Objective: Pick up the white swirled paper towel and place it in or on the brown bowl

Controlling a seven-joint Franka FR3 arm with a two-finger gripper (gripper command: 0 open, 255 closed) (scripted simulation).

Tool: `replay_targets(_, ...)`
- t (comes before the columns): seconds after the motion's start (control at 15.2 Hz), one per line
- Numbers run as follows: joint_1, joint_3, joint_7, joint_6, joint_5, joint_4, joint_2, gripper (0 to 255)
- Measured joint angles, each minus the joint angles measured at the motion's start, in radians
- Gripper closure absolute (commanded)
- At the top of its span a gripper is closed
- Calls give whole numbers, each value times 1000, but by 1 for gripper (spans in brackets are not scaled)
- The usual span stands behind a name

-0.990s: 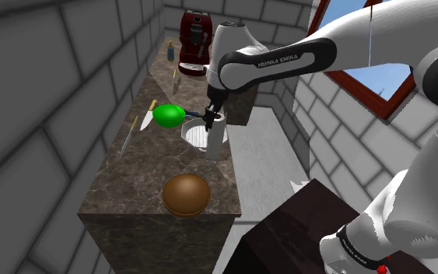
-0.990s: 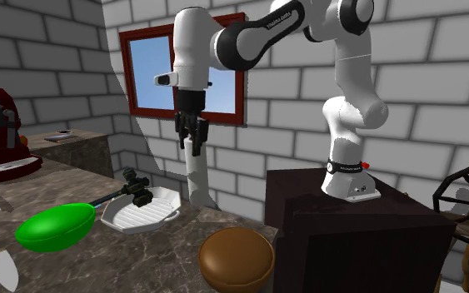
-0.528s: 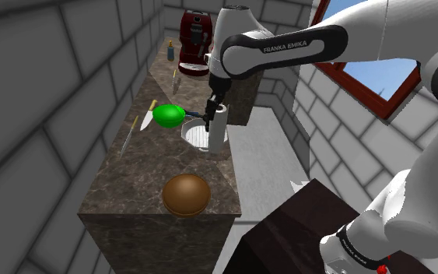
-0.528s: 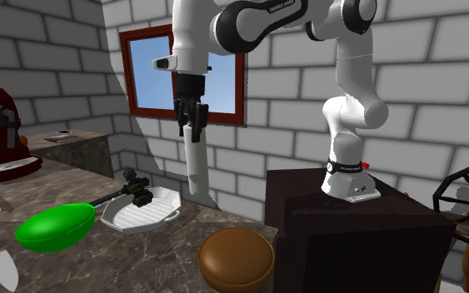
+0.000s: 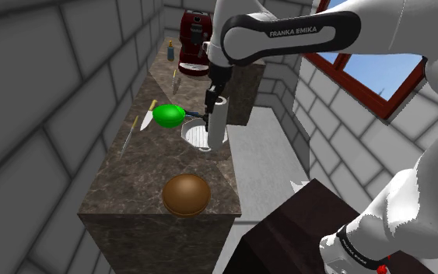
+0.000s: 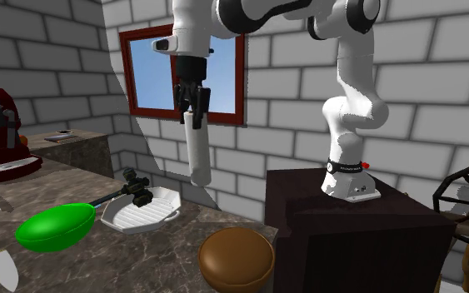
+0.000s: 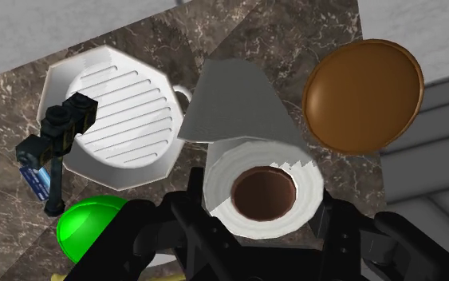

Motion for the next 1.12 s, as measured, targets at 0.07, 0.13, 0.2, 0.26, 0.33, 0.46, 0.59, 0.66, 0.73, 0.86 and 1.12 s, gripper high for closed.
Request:
replay_targets(0.07,9,7,15,-9,-1,1,-8,255)
replay_targets(0.13,19,15,33,-20,-2,6,-12,255)
replay_targets(0.2,30,24,52,-33,0,-3,-34,255)
replay_targets(0.26,42,34,73,-50,-1,8,-39,255)
replay_targets(0.33,52,43,92,-62,-1,14,-44,255)
replay_targets(0.46,76,64,136,-86,-4,30,-50,255)
replay_targets(0.59,99,84,178,-108,-6,42,-58,255)
replay_targets(0.66,111,94,200,-120,-9,55,-55,255)
replay_targets(0.73,124,105,222,-139,-11,77,-50,255)
replay_targets(0.86,147,125,265,-160,-16,98,-48,255)
replay_targets(1.12,172,145,311,-169,-20,103,-48,255)
